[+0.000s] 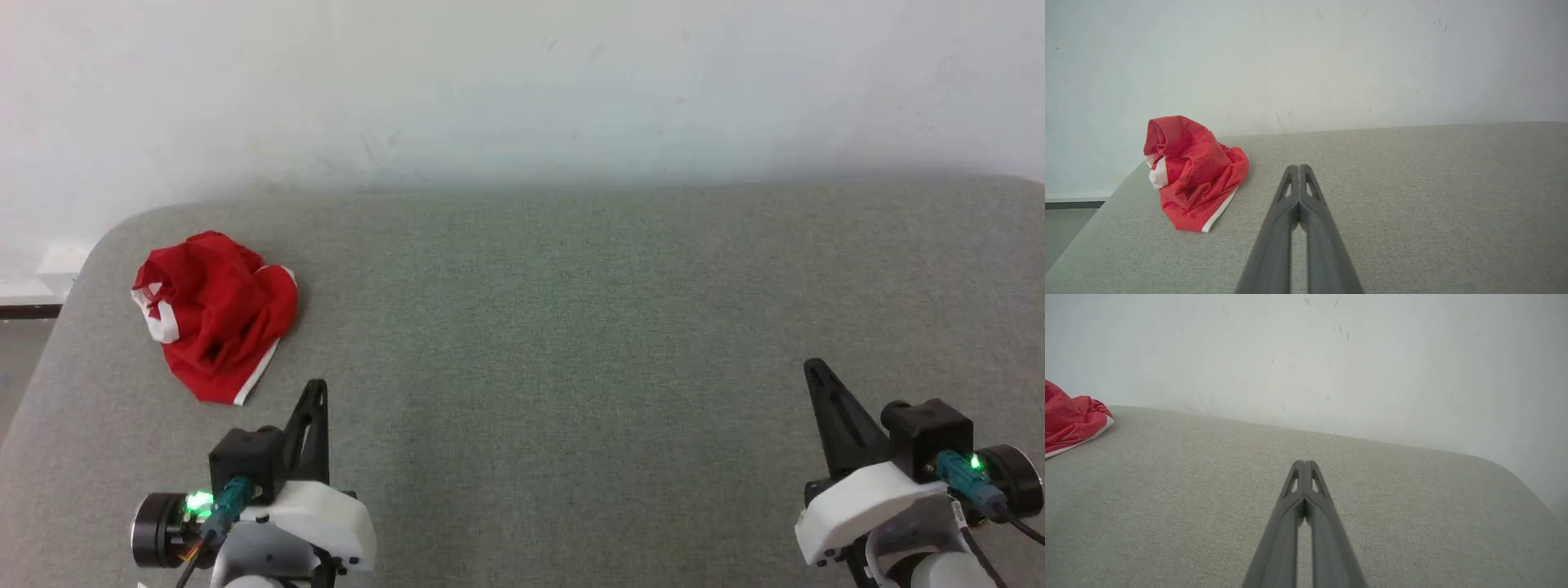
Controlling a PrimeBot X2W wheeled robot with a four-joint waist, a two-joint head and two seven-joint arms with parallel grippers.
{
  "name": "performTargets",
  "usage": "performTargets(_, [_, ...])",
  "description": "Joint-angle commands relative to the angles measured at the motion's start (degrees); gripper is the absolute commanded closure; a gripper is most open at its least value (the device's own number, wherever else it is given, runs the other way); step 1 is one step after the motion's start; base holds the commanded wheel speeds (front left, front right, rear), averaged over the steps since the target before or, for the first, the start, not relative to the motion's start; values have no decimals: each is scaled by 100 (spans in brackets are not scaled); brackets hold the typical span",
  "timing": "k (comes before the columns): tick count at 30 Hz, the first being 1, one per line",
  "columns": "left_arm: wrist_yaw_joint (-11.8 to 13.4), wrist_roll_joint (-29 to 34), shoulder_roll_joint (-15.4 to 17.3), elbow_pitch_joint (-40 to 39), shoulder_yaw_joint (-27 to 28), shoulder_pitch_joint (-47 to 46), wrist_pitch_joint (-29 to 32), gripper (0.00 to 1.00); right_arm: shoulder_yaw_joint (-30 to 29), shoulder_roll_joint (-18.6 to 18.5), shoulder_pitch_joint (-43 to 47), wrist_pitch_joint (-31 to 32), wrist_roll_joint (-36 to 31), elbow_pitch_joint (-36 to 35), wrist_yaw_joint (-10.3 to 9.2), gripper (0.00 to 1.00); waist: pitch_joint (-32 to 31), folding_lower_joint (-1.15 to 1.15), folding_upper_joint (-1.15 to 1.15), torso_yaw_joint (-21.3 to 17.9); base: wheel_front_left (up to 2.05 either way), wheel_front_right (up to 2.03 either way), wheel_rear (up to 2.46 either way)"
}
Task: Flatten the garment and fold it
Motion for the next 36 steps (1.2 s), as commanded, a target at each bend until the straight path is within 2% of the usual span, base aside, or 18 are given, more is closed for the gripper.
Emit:
performTargets(1, [-46, 38, -29, -30, 24, -72, 2, 100, -1, 21, -83, 3, -46, 6, -12, 100, 0, 0, -1, 0, 0, 0, 0])
performTargets(33, [-46, 38, -29, -30, 24, -72, 2, 100, -1, 21, -83, 3, -46, 6, -12, 100, 0, 0, -1, 0, 0, 0, 0])
performTargets(34, [0, 0, 0, 0, -1, 0, 0, 0, 0, 0, 0, 0, 0, 0, 0, 0, 0, 0, -1, 0, 0, 0, 0])
performTargets(36, [6, -1, 3, 8, -5, 3, -1, 0, 0, -4, 6, -1, 2, 0, 0, 0, 0, 0, -1, 0, 0, 0, 0])
